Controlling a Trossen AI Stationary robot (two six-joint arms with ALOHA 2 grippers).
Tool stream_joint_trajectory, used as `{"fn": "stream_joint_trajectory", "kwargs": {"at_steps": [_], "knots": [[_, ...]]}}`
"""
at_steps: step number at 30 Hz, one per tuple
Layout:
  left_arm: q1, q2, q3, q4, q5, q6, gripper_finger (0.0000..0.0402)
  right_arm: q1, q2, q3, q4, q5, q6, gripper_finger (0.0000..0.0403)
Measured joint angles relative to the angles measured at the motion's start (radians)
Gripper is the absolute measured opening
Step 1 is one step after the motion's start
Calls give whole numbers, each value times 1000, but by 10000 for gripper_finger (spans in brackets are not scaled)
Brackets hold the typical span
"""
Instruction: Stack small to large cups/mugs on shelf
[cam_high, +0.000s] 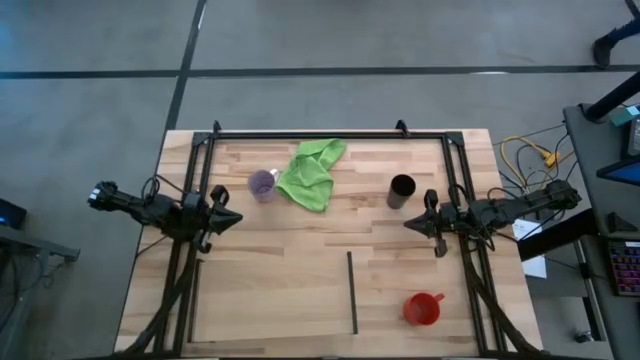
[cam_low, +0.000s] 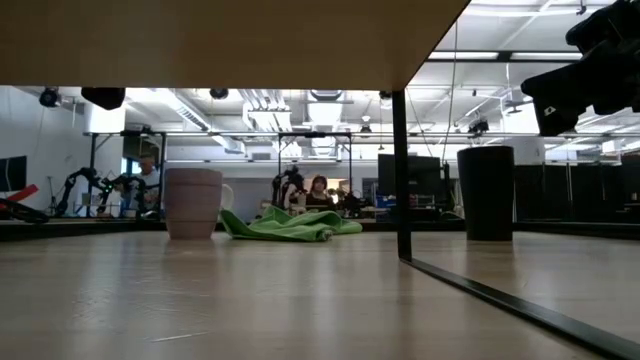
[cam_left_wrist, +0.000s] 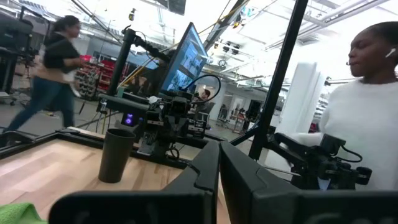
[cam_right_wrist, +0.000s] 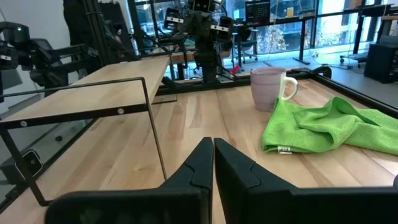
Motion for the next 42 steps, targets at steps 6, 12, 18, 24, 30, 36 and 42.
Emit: {"fn": "stream_joint_trajectory", "kwargs": {"at_steps": [6, 12, 18, 24, 30, 36, 42], "knots": [[0, 0, 0, 0, 0, 0, 0, 0, 0, 0, 0, 0, 0, 9], [0, 0, 0, 0, 0, 0, 0, 0, 0, 0, 0, 0, 0, 9], [0, 0, 0, 0, 0, 0, 0, 0, 0, 0, 11, 83, 0, 9], [0, 0, 0, 2, 0, 0, 0, 0, 0, -1, 21, 102, 0, 9], [0, 0, 0, 57, 0, -1, 0, 0, -1, -1, 21, 102, 0, 9], [0, -1, 0, 80, 0, 42, 0, 0, 0, -1, 22, 106, 114, 9], [0, -1, 0, 97, -44, -79, 0, 0, -1, -1, 95, 106, 435, 9]]}}
